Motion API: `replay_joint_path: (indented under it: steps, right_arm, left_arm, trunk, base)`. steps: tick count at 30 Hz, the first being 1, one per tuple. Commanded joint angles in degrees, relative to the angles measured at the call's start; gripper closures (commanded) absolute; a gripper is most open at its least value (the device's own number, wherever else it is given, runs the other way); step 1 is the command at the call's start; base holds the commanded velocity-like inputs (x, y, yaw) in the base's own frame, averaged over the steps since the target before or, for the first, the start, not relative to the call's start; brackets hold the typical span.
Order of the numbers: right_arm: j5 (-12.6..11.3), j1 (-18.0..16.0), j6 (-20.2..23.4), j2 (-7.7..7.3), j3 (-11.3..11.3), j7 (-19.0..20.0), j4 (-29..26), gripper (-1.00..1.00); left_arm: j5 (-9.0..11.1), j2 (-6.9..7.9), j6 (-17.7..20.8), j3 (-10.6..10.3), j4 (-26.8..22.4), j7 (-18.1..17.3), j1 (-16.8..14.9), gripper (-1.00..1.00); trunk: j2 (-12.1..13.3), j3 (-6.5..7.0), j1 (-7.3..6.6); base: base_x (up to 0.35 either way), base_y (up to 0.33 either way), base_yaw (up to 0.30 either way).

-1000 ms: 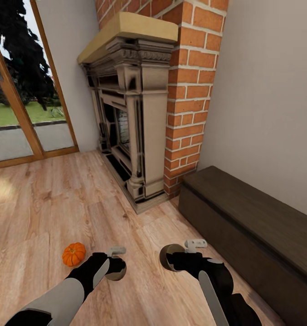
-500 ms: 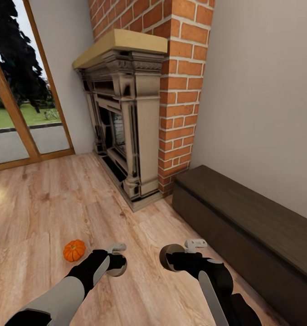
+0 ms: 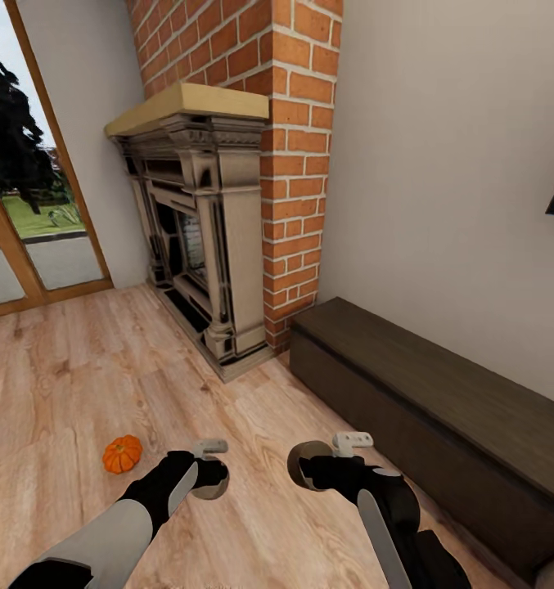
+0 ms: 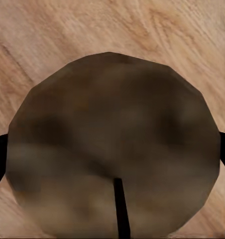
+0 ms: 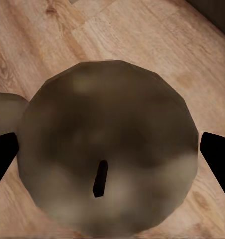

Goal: Place each of the two pumpkins and all three candles from the living room inside a cabinet in the living room (use any cabinet), then make sure every cabinet is closed, and position the cauldron so it is next to a table in the living room.

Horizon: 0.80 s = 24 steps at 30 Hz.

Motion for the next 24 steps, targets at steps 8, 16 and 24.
replay_joint_path:
  steps: [8,16,24]
  right_arm:
    - [-0.6,0.0,0.2,0.00,0.1,-0.6,0.0,1.00]
    - [-0.6,0.0,0.2,0.01,0.1,-0.6,0.0,1.00]
    - [-0.6,0.0,0.1,-0.01,0.1,-0.6,0.0,1.00]
  left_arm:
    - [0.6,0.06,0.3,-0.5,-0.1,0.4,0.0,1.00]
    - [0.6,0.06,0.3,-0.5,-0.1,0.4,0.0,1.00]
    - [0.6,0.06,0.3,-0.5,-0.1,0.4,0.0,1.00]
  trunk:
    - [3.2,2.00,-1.81]
    - [6.4,4.07,-3.56]
    - [9.6,6.19,-5.32]
  base:
    - [-0.341,0.000,-0.161]
    - [-0.340,0.000,-0.132]
    - [-0.146,0.000,-0.103]
